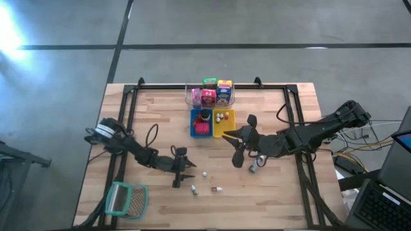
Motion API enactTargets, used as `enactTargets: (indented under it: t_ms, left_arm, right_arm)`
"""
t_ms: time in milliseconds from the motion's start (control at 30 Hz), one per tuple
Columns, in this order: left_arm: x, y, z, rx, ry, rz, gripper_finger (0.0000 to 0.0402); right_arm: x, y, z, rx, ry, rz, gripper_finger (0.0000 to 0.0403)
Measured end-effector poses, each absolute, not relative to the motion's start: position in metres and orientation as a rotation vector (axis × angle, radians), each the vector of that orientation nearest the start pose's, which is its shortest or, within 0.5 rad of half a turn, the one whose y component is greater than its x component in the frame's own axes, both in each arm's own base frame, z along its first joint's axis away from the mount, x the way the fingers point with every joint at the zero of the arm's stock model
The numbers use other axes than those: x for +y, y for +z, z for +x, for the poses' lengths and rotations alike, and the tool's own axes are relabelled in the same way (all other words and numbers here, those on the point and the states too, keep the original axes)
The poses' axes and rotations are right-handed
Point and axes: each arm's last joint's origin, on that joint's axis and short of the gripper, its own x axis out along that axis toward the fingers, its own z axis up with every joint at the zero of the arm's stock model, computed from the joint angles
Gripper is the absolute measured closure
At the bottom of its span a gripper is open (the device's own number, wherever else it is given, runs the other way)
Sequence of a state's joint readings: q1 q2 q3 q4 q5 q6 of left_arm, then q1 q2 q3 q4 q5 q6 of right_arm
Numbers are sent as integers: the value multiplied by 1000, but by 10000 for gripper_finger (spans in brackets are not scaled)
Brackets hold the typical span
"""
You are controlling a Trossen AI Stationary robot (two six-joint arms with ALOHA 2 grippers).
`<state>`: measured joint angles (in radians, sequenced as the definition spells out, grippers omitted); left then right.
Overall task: Pick & Place Kitchen Items
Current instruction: Put the small black food coloring bottle into the yellow bin
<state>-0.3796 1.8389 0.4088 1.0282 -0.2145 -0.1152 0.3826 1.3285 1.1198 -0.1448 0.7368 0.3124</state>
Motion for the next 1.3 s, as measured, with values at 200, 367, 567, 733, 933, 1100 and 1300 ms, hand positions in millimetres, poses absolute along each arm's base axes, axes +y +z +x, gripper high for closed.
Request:
enactTargets:
  t_ms: [200,367,567,733,933,1100,1300]
  left_arm:
    - [-95,81,255,404,-135,-36,174]
    - [-96,81,255,402,-146,-14,174]
    - [-96,81,255,405,-155,-9,174]
    - [-96,81,255,405,-154,-10,174]
    - [-96,81,255,406,-154,-10,174]
    - [-96,81,255,406,-153,-14,174]
    - [-96,81,255,407,-150,-27,174]
  right_arm:
    - [90,336,279,251,-397,114,338]
    - [87,335,279,255,-408,113,321]
    - [87,335,279,257,-409,112,307]
    - [85,336,279,250,-434,109,309]
    - [85,336,279,250,-434,109,329]
    - [85,336,280,249,-438,110,339]
    - [84,336,280,248,-438,111,326]
